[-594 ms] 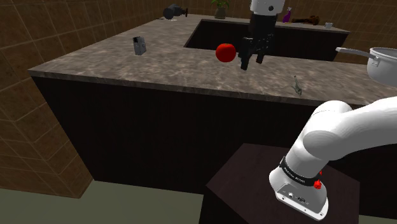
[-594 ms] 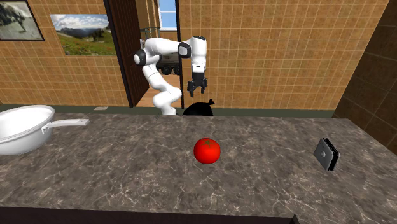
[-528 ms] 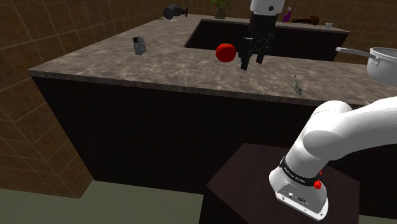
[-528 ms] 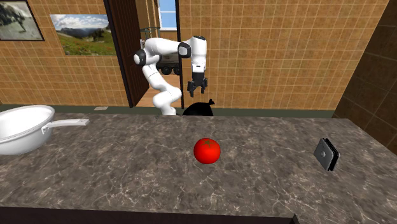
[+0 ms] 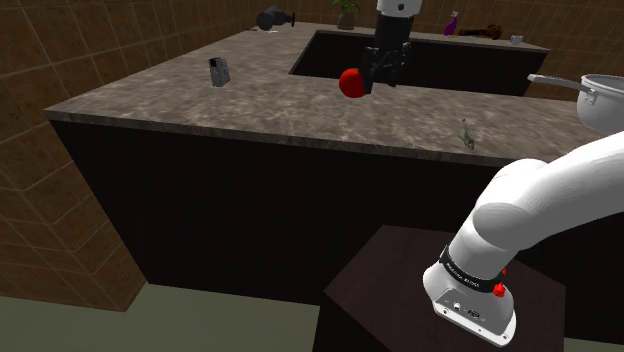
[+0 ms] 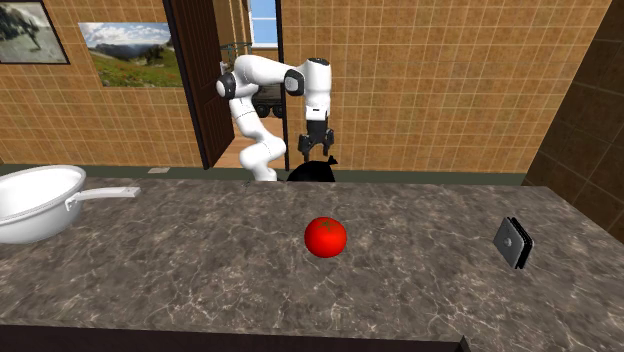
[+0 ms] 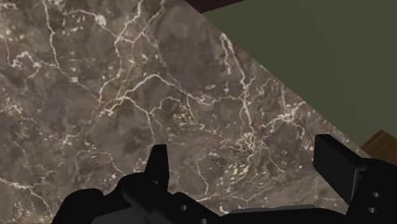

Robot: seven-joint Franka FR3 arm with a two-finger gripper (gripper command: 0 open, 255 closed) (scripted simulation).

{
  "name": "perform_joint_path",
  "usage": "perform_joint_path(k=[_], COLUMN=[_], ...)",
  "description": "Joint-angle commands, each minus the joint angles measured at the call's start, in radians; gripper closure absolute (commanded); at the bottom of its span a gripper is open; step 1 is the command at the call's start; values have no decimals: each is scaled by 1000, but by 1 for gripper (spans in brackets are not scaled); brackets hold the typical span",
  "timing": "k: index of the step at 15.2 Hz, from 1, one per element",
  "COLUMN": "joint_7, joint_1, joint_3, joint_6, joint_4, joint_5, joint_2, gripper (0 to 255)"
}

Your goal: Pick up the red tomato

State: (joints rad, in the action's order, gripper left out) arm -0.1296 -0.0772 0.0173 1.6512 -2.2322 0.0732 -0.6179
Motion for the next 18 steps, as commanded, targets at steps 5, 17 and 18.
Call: perform_joint_path(k=[5, 17, 18], joint_7=[14, 58, 63], joint_1=[-39, -110, -118], joint_3=[57, 168, 177], joint_6=[71, 99, 94], joint_4=[151, 568, 612], joint_5=[17, -28, -37], joint_2=[193, 584, 619], gripper=[0, 0, 0])
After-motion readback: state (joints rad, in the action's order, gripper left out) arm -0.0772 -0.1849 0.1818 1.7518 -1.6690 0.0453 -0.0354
